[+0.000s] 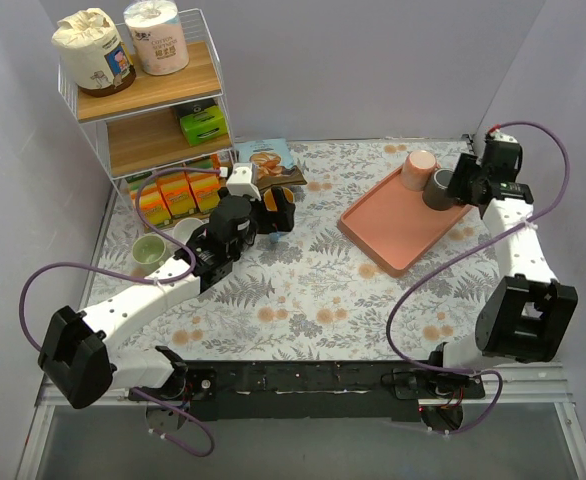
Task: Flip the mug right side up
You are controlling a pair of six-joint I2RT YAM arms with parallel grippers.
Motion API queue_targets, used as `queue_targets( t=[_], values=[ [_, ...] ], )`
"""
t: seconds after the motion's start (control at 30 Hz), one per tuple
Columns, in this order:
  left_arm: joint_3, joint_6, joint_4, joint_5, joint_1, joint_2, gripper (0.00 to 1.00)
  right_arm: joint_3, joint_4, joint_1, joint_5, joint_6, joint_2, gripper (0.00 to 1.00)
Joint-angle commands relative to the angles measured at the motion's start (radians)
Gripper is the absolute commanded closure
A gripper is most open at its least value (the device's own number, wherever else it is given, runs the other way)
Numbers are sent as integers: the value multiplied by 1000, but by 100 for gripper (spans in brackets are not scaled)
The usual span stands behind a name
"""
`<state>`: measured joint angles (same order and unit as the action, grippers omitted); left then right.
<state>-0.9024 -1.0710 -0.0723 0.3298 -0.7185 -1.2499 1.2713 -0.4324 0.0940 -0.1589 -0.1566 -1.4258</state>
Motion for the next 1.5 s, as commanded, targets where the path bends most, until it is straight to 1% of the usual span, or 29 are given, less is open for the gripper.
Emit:
queue_targets(
  t=[0.0,0.03,0.1,0.17,0.2,0.27,0.3,0.37,0.4,0.43,0.47,0.53,0.57,0.6,0.67,0.83,0.9,1.0,1.07,1.13,1.17,1.27,1.33,1.37,1.47],
  values=[
    [-55,11,66,-52,-6,44,2,-12,64,177,111,-46,-53,30],
    [-68,9,78,-60,-6,46,2,-27,86,193,122,-55,-65,30],
    [-76,-1,97,-77,-6,46,2,-49,182,225,151,-55,-71,30],
    [-76,-15,97,-103,-6,46,2,-72,278,243,212,-44,-96,30],
    [-72,-29,95,-110,-6,47,2,-79,312,269,285,-25,-111,30],
    [-66,-35,97,-130,-6,47,2,-76,383,295,384,9,-165,31],
    [-63,-38,100,-135,-6,49,2,-72,402,311,475,66,-180,33],
    [-52,-43,106,-140,-6,56,2,-53,423,320,557,136,-223,33],
    [-49,-43,109,-140,-6,64,2,-40,423,329,609,203,-238,34],
    [-44,-43,112,-141,-6,67,2,-29,422,335,617,219,-269,34],
    [-40,-43,114,-143,-6,70,2,-17,423,346,627,219,-283,35],
    [-36,-43,115,-147,-6,72,2,-33,496,381,711,166,-311,35],
    [-36,-43,117,-150,-6,69,2,-47,567,391,734,145,-315,36],
    [-38,-41,120,-155,-6,66,2,-53,586,400,760,115,-320,36],
    [-43,-35,121,-153,-6,47,2,-55,619,404,795,112,-334,36],
    [-62,-23,126,-166,-6,9,2,-20,644,415,866,103,-398,36],
    [-72,-11,138,-166,-6,-5,2,-12,655,415,857,83,-416,41],
    [-84,3,150,-156,-6,-16,2,-32,698,411,808,60,-424,44],
    [-86,5,154,-150,-6,-20,2,-73,736,394,713,75,-410,44],
    [-87,5,155,-155,-6,-25,2,-113,788,349,644,100,-385,46],
    [-87,2,157,-155,-6,-26,2,-157,811,316,571,120,-374,46],
    [-87,-1,164,-158,-4,-32,2,-213,889,253,436,130,-351,47],
    [-87,-3,169,-155,-6,-29,2,-214,902,224,368,140,-352,50],
    [-87,-3,172,-153,-6,-28,2,-213,905,199,302,150,-355,51],
    [-81,-3,175,-146,-6,-16,2,-204,913,162,205,154,-357,52]
  ],
)
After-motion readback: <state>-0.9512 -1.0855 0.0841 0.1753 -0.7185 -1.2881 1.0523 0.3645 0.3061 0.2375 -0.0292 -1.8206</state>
